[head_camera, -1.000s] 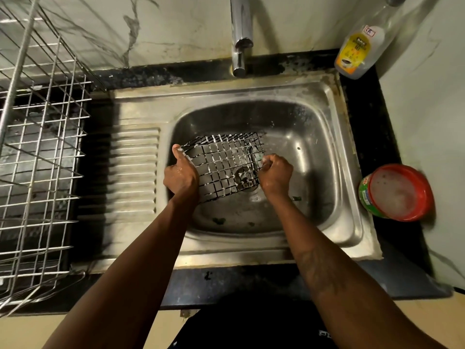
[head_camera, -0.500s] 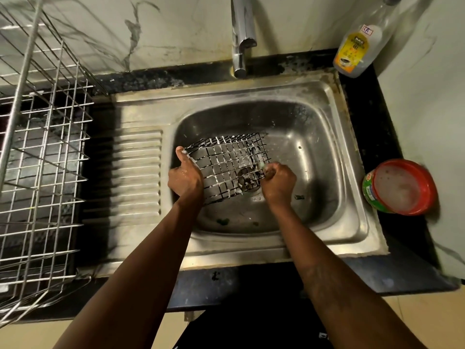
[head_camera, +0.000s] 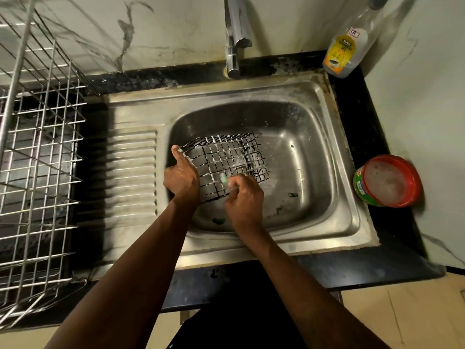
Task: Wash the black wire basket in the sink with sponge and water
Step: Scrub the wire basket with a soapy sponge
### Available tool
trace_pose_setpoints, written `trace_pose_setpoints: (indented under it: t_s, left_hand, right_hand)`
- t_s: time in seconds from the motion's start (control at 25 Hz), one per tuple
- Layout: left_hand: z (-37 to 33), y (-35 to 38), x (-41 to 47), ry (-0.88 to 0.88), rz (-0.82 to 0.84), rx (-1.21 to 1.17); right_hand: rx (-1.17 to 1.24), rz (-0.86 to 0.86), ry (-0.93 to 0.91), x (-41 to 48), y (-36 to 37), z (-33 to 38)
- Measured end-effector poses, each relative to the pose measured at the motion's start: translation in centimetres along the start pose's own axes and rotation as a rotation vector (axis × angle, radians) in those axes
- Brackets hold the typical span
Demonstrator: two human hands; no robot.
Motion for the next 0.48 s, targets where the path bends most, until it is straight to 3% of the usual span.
trace_pose_setpoints:
  t_s: [0.12,0.16,0.24,0.36,0.48]
  left_hand:
    - [0.6,-0.2,-0.7,0.137,0.062,-0.102]
    - [1.2,-0.1,-0.7,0.195,0.102,-0.121]
    - [2.1,0.0,-0.5,0.311,0.200,-0.132]
    - [1.5,0.3,-0.3,0.377,0.332,-0.210]
    - [-0.8,0.3,-1.7,0.537,0.349,-0.196]
  right_hand:
    - [-0.101,0.067,0.430,3.2,-1.5,-5.6]
    - [-0.115,0.091,0.462,4.0,-2.3,-6.4]
    - [-0.046,0.037,0.405,4.9,-3.7,-5.5]
    - [0.121,-0.166,0.164,5.6,-4.5,-1.8]
    - [0.080,-0.173,-0.079,6.3,-3.4,1.3]
Point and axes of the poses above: each hand's wrist, its own x-axis towards the middle knuckle, its own y-axis out of the palm, z = x × y, the point moved 3 cm from there along x, towards the middle knuckle, and after that the axes turned 1 degree about -z, right-handed, at the moved point
